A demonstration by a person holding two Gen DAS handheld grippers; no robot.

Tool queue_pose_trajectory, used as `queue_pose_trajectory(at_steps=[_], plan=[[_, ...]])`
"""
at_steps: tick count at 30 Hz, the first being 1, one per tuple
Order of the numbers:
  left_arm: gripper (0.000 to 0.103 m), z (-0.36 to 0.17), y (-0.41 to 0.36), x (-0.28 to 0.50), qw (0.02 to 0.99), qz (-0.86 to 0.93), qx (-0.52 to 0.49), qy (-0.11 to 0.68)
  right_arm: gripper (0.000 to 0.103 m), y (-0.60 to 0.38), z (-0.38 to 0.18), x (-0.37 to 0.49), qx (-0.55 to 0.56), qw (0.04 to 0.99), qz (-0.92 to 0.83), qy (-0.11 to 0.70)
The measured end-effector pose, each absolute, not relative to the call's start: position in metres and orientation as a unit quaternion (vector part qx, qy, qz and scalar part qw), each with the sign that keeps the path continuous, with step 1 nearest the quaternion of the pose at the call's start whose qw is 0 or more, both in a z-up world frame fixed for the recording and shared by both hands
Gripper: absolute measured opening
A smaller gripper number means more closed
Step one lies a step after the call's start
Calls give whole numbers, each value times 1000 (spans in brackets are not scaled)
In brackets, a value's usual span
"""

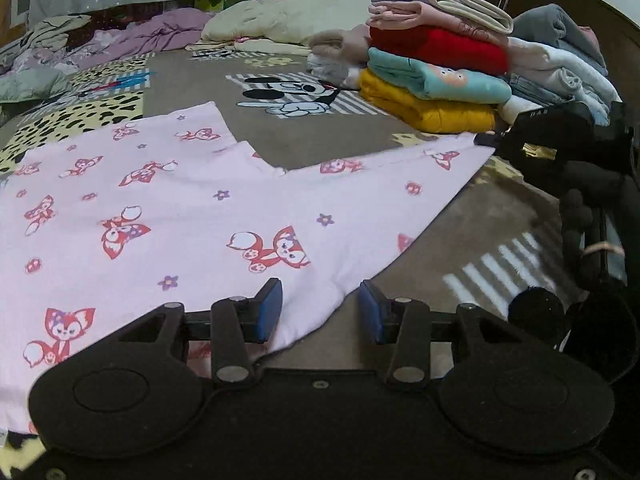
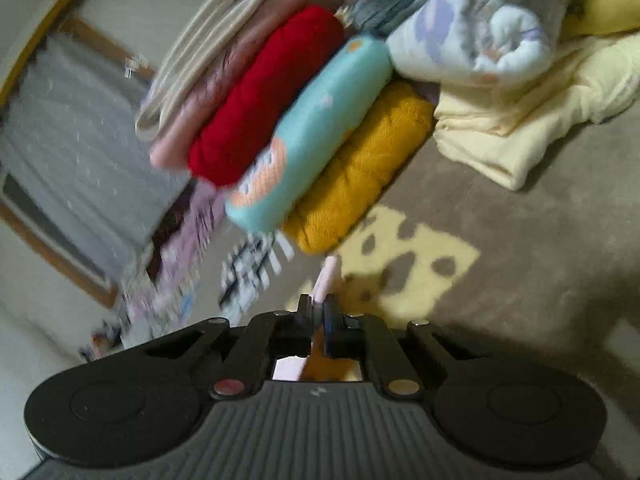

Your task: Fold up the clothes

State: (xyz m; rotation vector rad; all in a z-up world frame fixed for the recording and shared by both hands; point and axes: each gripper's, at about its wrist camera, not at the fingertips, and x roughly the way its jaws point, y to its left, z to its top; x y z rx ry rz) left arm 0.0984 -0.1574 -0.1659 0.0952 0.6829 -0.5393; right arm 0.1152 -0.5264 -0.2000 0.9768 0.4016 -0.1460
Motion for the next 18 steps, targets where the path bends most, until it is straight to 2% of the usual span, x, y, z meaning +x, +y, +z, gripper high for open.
queue_pose_trajectory(at_steps=[1, 2, 4, 11, 15, 17, 18], plan=[[41, -166, -157, 98, 906, -261, 46, 329, 17, -529, -202, 114, 474, 855, -82, 193], [41, -167, -159, 96, 904, -261, 61, 333, 27, -531, -203, 112, 478, 854, -93, 186], [41, -169, -165, 92, 899, -264, 101, 336, 32, -533, -202, 108, 478, 855, -108, 172], [41, -157, -156, 76, 914, -271, 69, 294, 35, -516, -183, 94, 418, 893, -88, 141], [41, -172, -175, 69, 908, -278, 166, 265, 35, -494, -179, 99, 393, 904, -32, 166], [36, -178, -184, 68, 902, -276, 215, 254, 35, -491, -180, 105, 388, 904, -25, 177], [29, -181, -188, 68, 898, -275, 239, 248, 37, -494, -182, 106, 392, 901, -35, 182]])
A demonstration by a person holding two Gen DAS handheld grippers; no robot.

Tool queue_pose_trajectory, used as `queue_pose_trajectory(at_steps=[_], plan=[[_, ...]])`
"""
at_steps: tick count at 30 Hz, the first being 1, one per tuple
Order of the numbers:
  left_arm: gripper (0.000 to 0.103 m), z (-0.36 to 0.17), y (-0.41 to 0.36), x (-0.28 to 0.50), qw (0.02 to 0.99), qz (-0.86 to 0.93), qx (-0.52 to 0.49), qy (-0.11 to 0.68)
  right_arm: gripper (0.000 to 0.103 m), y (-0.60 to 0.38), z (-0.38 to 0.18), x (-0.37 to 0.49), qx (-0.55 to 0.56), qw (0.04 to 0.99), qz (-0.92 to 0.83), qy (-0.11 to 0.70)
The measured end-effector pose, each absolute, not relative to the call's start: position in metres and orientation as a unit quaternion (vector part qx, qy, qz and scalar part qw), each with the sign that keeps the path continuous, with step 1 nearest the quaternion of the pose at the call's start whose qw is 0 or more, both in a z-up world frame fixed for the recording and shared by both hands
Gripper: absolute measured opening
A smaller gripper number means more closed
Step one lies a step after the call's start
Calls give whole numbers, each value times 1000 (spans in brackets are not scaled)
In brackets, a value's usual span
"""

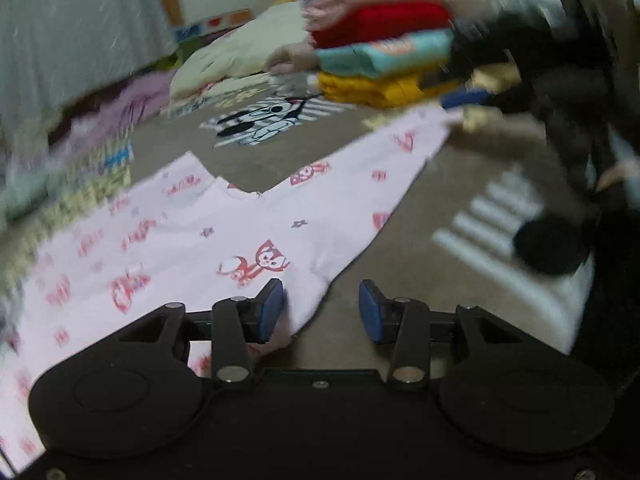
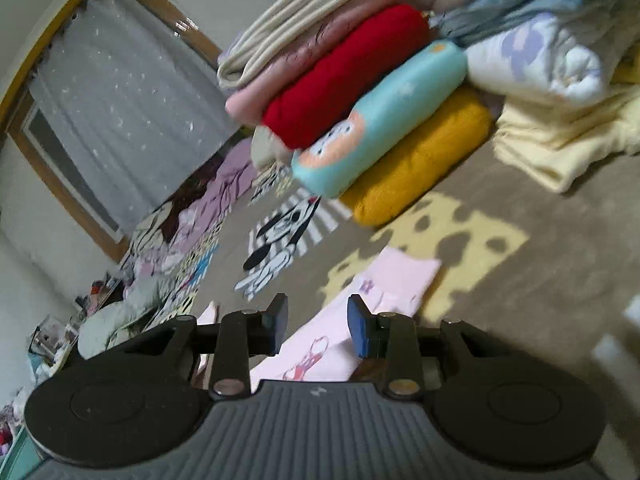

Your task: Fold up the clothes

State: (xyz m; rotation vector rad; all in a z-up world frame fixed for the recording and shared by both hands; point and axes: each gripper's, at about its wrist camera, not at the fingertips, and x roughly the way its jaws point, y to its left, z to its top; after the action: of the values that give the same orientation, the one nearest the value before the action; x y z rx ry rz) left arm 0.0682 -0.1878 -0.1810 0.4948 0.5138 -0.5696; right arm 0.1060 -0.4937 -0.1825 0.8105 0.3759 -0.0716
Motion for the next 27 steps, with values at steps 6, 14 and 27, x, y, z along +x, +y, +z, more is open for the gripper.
queue_pose_trajectory(at_steps=[6, 14, 27], plan=[[15, -178, -186, 74, 886, -284, 266, 252, 47, -531, -186, 111, 402, 890, -115, 183], [15, -180, -180, 78, 891, -287, 228, 267, 16, -551, -187, 174, 307, 908, 3, 285], [15, -179, -179, 80, 893, -286, 204, 281, 43, -541, -167, 189, 235, 935, -45, 263]])
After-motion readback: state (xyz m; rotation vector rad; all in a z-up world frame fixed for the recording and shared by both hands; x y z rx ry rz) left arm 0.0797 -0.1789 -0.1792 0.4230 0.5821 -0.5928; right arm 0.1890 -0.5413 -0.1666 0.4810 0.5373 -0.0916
